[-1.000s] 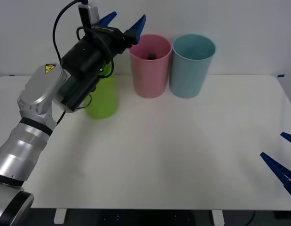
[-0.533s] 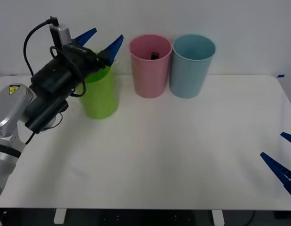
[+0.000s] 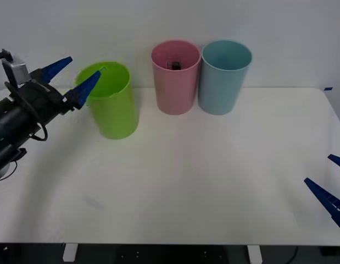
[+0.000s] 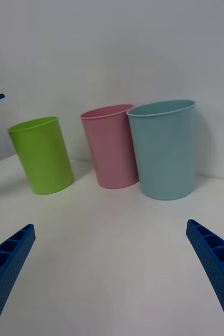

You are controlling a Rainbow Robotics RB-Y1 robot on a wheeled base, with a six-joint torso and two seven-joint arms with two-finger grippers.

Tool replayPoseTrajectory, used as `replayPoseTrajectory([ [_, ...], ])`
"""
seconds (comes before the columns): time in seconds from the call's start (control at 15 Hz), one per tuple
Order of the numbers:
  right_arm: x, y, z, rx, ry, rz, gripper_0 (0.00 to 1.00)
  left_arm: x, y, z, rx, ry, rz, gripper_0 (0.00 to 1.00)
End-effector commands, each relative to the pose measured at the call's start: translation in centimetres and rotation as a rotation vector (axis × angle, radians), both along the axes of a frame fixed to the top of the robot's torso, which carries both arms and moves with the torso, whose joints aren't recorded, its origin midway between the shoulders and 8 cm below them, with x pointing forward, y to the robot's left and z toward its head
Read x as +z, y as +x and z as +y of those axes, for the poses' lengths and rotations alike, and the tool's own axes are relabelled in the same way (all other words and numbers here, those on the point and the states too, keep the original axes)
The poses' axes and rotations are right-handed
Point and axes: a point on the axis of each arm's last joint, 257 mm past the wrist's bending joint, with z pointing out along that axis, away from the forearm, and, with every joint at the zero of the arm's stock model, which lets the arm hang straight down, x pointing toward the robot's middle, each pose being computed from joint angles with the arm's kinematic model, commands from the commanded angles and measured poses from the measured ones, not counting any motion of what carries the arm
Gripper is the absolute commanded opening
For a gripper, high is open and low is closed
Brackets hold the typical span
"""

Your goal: Grasp the object on the table and drop it into the matching bin: aluminum can to the light blue bin, PET bottle to the pink bin.

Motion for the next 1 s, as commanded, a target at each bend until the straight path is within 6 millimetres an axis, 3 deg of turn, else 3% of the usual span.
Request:
replayPoseTrajectory([
  [0.07, 0.0, 0.0, 0.0, 0.000, 0.000, 0.000, 1.00, -1.3, -2.2, 3.6, 0.019, 0.060, 0.000, 1.00],
  [0.6, 0.0, 0.0, 0.0, 0.000, 0.000, 0.000, 1.00, -4.7, -8.5, 10.7, 0.050, 0.219, 0.041, 1.00],
  [1.0, 0.0, 0.0, 0.0, 0.000, 0.000, 0.000, 1.00, -7.5, -12.7, 13.2, 0.050, 0.267, 0.123, 1.00],
])
